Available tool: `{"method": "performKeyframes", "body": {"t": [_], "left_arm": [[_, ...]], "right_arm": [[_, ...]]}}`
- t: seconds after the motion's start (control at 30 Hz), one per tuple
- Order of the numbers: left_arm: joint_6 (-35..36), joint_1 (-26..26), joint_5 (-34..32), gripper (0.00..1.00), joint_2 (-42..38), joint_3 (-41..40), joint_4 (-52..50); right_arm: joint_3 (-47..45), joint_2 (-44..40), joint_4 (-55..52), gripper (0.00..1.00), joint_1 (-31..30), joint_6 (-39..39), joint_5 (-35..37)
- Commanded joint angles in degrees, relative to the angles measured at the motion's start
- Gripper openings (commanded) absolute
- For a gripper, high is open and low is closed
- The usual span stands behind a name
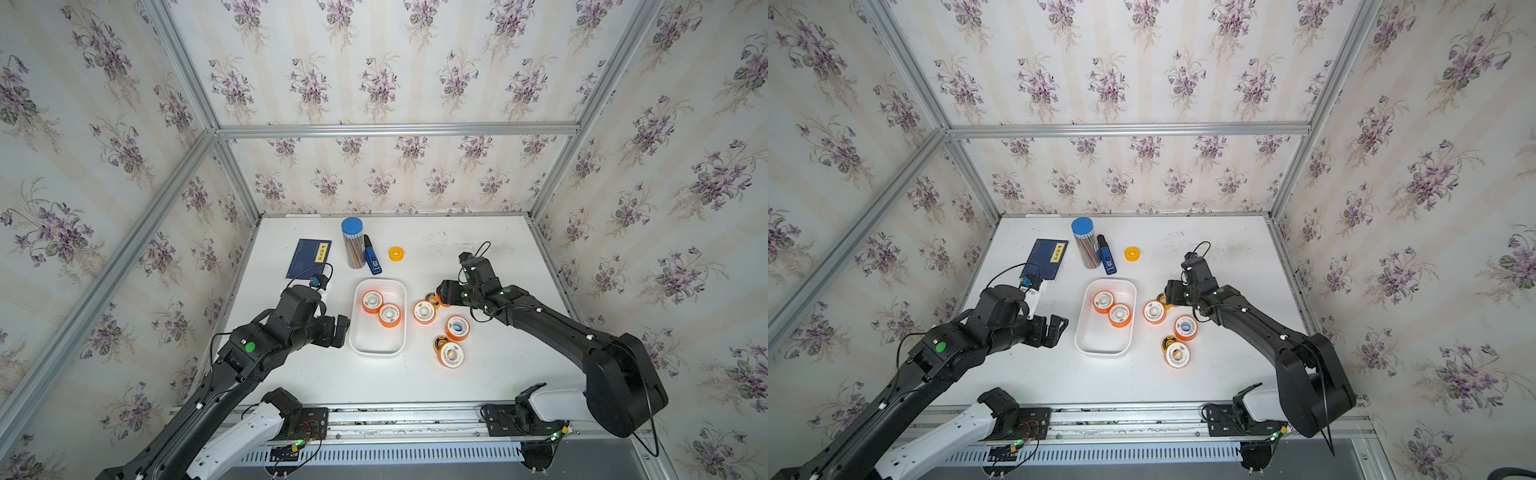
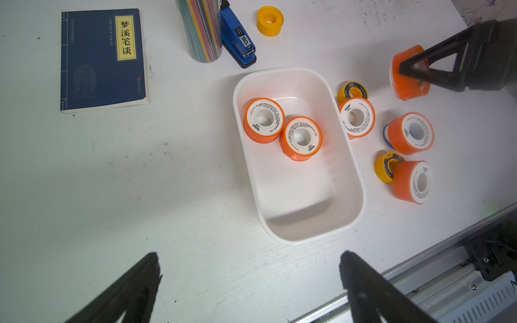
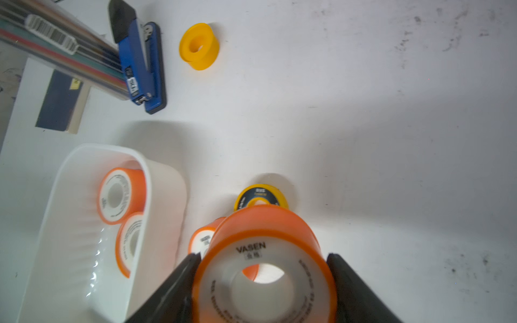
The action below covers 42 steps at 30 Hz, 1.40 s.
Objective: Put the sealing tape into the storage box
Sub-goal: Pick up the sealing tape at the center of the board, then place the sealing tape in the storage box.
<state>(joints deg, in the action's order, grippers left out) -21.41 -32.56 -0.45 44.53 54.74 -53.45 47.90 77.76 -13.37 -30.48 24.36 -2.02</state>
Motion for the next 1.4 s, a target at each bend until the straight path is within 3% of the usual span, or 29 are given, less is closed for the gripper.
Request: {"method": "performKeyframes", "body": {"t": [0.0, 0.23, 0.5, 1.13, 1.37], "left_arm": [[-0.3, 0.6, -1.0, 1.0, -0.4, 0.4, -1.0], [-0.4, 1.3, -1.2, 1.0, -1.3, 0.1, -0.7], [-0.7, 1.8, -1.7, 1.0, -1.7, 0.3, -0.8], [-0.6, 2.7, -1.7, 1.0, -0.9, 0.0, -0.7], [-0.5, 2.8, -1.1, 1.0, -0.4, 0.1, -0.7]], "right_arm": [[2.9, -0.5, -3.8, 0.72, -6.8, 0.8, 1.9], [10.0, 6.0, -3.7, 0.72, -21.8, 3.8, 3.9], [19.5, 20.0, -4.4, 0.72, -31.1, 4.8, 5.9], [27.2, 34.4, -4.5, 0.75, -32.5, 4.5, 9.9], [28.2, 35.3, -5.0, 0.86, -32.5, 4.4, 10.5]]}}
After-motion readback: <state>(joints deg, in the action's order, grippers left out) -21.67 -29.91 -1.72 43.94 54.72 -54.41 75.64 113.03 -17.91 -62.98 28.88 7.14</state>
